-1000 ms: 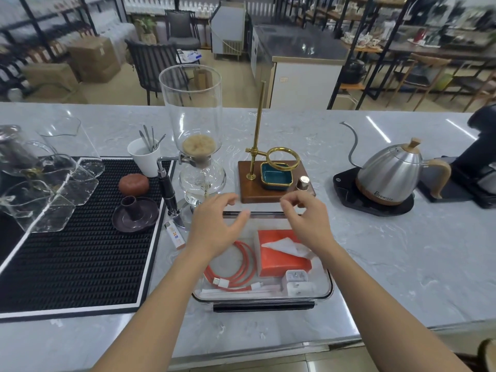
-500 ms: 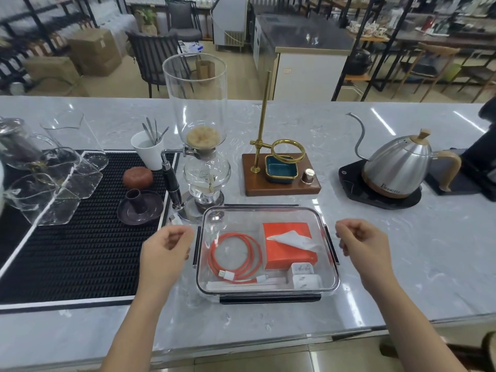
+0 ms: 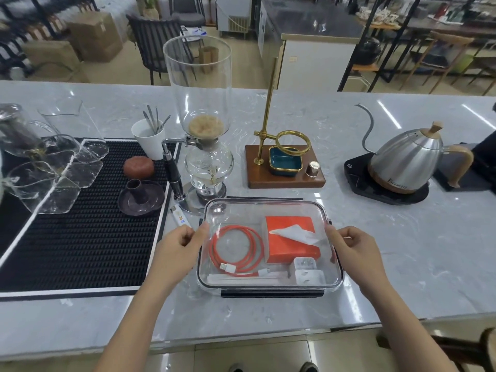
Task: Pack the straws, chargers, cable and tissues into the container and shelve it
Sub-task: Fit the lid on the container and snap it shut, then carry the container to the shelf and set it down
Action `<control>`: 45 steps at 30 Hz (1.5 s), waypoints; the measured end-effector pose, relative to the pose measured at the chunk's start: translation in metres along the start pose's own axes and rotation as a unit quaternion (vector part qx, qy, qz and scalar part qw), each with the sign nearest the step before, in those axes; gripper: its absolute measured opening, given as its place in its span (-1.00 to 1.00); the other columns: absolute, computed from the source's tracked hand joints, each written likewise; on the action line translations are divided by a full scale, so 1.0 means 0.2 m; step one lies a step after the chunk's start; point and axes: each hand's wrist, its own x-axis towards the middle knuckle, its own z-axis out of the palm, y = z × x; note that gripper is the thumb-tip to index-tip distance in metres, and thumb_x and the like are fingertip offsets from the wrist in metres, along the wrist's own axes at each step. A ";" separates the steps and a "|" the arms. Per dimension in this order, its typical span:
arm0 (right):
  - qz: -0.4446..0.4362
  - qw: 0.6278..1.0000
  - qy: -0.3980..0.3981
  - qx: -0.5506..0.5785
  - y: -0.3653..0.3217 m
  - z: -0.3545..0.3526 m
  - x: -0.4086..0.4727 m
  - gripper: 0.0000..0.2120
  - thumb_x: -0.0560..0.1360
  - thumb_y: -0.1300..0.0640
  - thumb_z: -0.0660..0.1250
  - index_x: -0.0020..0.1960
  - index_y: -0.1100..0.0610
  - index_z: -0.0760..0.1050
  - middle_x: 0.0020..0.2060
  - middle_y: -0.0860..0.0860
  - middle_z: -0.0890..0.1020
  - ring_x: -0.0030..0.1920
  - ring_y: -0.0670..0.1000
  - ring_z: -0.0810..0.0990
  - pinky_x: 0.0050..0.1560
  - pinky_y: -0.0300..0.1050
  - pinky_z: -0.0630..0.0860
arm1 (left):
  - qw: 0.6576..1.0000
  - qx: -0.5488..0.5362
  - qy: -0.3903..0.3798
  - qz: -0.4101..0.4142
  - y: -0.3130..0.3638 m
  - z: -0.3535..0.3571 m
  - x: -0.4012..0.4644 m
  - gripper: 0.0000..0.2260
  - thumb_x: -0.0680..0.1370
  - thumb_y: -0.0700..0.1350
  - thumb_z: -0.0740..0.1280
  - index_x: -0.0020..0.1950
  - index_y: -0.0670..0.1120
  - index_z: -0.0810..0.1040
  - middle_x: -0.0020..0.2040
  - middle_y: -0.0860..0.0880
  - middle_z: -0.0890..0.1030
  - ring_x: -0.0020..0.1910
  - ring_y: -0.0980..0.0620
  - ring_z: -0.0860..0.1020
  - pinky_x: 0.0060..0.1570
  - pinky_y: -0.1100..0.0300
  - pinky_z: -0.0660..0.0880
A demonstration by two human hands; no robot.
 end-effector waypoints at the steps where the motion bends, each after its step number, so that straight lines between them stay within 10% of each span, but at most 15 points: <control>1: 0.001 1.000 -0.010 -0.007 0.00 0.00 0.01 -0.59 0.48 -0.15 0.38 -0.23 0.21 0.51 -0.49 0.11 0.64 -0.42 0.07 0.58 -0.28 -0.04 0.48 | 1.000 0.022 -0.005 -0.001 0.01 0.00 0.01 -0.51 0.49 0.29 0.31 -0.37 -0.06 0.28 -0.53 0.01 0.31 -0.52 0.01 0.33 -0.43 0.14 0.31; 45: -0.078 0.977 -0.192 0.058 0.11 -0.19 0.31 -0.59 0.44 -0.09 0.47 -0.33 0.24 0.51 -0.52 0.04 0.52 -0.47 -0.02 0.44 -0.34 -0.07 0.40 | 0.968 -0.072 0.229 -0.076 0.10 0.37 -0.60 -0.55 0.48 0.14 0.43 -0.36 -0.16 0.39 -0.47 -0.06 0.33 -0.50 0.05 0.29 -0.48 0.25 0.25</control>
